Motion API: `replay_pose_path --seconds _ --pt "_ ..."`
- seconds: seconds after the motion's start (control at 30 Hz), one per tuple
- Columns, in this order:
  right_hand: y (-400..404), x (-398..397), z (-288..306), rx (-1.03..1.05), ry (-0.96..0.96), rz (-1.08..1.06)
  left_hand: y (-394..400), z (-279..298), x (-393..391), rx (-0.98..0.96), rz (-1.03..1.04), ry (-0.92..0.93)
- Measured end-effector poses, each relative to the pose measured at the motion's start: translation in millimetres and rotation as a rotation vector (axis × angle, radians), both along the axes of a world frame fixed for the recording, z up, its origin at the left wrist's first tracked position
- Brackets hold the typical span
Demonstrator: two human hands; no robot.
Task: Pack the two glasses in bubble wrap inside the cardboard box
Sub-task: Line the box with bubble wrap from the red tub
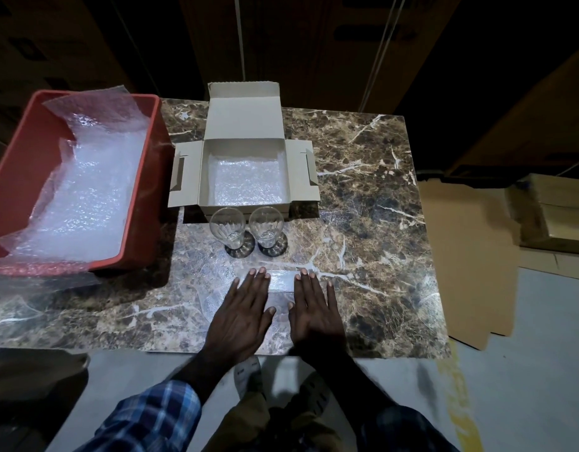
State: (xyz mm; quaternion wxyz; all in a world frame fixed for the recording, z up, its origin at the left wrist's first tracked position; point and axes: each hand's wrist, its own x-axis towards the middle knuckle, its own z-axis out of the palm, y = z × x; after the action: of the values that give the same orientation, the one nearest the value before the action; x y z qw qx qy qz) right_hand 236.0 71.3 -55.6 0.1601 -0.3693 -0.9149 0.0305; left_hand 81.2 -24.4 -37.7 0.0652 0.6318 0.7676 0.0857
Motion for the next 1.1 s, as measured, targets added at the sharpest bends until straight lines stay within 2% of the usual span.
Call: replay_pose_path --seconds 0.13,0.3,0.63,0.77,1.1 --pt "4.5 -3.9 -0.7 -0.044 0.058 -0.069 -13.0 1.0 -9.3 -0.04 0.082 0.01" --pt "18.3 -11.3 19.6 -0.208 0.264 -0.226 -10.6 3.7 -5.8 -0.058 0.107 0.029" --pt "18.6 -35.0 39.9 -0.707 0.335 -0.515 -0.2 15.4 13.7 0.027 -0.001 0.102" --pt "24.6 -34.4 45.7 -0.771 0.385 -0.626 2.4 10.7 18.0 -0.01 0.035 0.078" --pt "22.7 -35.2 43.7 -0.818 0.582 -0.618 -1.7 5.4 9.0 -0.095 0.004 0.031"
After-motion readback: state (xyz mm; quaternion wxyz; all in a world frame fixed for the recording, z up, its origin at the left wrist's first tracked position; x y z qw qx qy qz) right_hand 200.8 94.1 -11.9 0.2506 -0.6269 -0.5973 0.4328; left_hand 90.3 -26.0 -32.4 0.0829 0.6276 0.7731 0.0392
